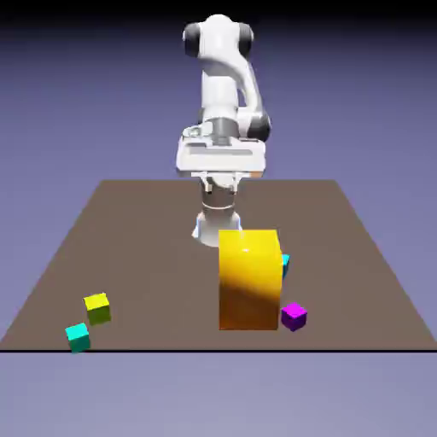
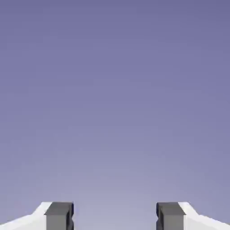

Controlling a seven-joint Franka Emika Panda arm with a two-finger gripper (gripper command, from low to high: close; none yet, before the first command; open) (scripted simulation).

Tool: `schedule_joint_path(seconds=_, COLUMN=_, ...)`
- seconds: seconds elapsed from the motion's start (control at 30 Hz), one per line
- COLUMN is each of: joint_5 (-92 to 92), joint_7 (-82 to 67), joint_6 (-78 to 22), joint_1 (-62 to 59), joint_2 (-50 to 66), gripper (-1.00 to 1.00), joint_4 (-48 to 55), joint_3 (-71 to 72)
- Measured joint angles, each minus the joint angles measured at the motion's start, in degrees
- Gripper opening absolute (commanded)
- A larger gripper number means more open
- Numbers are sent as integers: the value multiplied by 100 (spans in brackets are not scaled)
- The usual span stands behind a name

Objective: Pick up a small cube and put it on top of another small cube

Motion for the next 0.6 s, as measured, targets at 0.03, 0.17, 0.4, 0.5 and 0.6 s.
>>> schedule_joint_path(seconds=0.03, joint_5=33, joint_7=50, joint_6=-215, joint_1=-121, joint_2=208, gripper=0, joint_4=197, joint_3=5)
schedule_joint_path(seconds=0.17, joint_5=165, joint_7=248, joint_6=-1073, joint_1=-606, joint_2=1038, gripper=0, joint_4=987, joint_3=26)
schedule_joint_path(seconds=0.4, joint_5=396, joint_7=595, joint_6=-2576, joint_1=-1486, joint_2=2492, gripper=0, joint_4=2369, joint_3=62)
schedule_joint_path(seconds=0.5, joint_5=495, joint_7=744, joint_6=-3220, joint_1=-1881, joint_2=3115, gripper=0, joint_4=2961, joint_3=77)
schedule_joint_path(seconds=0.6, joint_5=594, joint_7=892, joint_6=-3864, joint_1=-2198, joint_2=3738, gripper=0, joint_4=3553, joint_3=93)
